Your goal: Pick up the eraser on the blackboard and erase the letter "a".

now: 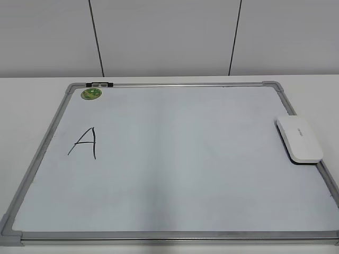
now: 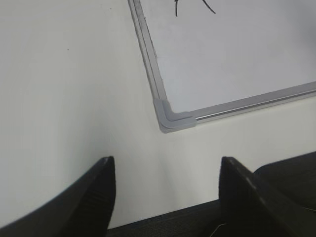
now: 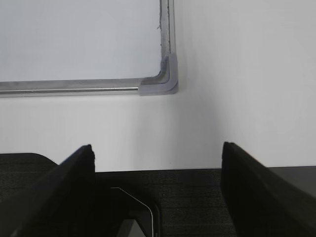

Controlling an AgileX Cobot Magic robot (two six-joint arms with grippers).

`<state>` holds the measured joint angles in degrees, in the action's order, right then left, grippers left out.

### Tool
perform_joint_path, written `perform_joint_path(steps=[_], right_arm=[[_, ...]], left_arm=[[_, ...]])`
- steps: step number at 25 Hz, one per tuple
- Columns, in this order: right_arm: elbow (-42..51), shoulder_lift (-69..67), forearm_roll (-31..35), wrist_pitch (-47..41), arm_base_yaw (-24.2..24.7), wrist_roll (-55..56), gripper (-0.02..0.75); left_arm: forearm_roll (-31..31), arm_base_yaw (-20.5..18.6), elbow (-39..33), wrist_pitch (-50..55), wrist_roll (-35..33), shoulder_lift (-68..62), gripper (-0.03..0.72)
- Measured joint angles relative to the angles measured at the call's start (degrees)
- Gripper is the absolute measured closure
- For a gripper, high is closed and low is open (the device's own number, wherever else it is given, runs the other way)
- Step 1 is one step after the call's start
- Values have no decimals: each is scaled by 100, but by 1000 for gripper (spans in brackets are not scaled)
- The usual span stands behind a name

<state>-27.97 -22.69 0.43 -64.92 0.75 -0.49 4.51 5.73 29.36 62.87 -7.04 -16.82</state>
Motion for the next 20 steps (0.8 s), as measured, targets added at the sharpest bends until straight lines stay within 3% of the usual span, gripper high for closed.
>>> perform_joint_path(steps=[20], right_arm=[[0, 263, 0, 13, 20, 49, 150]], left_arm=[[0, -35, 0, -5, 0, 331, 206]])
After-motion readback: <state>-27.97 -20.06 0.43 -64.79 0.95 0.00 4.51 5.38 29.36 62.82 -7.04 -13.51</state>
